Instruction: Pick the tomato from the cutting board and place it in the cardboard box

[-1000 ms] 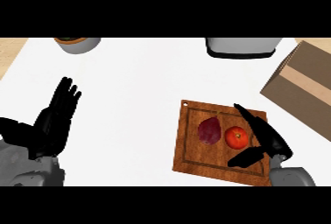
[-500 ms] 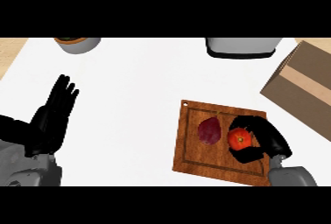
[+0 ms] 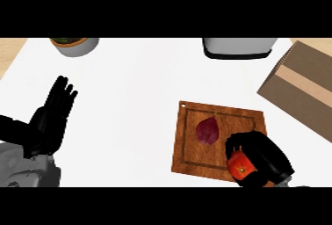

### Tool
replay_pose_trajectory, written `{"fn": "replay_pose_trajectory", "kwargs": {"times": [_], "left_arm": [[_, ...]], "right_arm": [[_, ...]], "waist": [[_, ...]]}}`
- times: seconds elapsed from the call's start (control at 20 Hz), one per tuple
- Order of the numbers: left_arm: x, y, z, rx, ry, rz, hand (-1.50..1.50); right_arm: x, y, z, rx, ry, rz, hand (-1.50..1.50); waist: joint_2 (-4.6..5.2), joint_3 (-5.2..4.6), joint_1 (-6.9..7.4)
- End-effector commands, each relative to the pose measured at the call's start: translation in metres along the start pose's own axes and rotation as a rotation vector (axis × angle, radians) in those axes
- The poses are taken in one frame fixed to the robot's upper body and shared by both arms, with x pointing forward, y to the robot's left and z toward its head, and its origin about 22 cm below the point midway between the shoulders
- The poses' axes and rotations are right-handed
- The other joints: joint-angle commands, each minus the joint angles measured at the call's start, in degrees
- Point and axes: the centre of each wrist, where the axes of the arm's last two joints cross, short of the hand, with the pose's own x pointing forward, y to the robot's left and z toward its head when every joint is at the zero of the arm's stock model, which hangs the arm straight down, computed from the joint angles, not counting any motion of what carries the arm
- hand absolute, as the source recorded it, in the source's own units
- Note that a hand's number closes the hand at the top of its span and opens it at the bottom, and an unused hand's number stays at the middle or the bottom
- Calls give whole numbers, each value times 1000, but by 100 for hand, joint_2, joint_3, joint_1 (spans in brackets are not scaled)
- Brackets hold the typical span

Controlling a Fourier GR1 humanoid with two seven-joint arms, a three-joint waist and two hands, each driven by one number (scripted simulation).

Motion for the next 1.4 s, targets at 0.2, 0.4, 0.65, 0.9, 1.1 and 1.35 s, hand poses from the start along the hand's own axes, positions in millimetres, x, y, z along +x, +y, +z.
{"fn": "replay_pose_trajectory", "kwargs": {"times": [0.2, 0.4, 0.65, 0.9, 1.1, 1.35], "left_arm": [[-5, 6, 4, 31, 19, 5, 0], [6, 7, 8, 33, -6, 5, 0], [1, 14, 8, 41, -8, 1, 0], [-1, 17, 8, 32, -6, -9, 0], [-2, 3, 15, 9, -17, 11, 0], [4, 2, 2, -12, -9, 14, 0]], "right_arm": [[43, 1, 89, 44, -496, 256, 150], [58, -32, 133, 5, -579, 342, 150], [77, -45, 169, -180, -503, 115, 150], [67, -53, 172, -360, -375, 43, 150], [68, -68, 171, -475, -294, 31, 150], [43, -82, 166, -501, -201, 4, 150]], "waist": [[-18, 9, -255], [-10, 7, -236], [16, 10, -262], [56, 8, -173], [81, -2, -30], [103, 4, 22]]}}
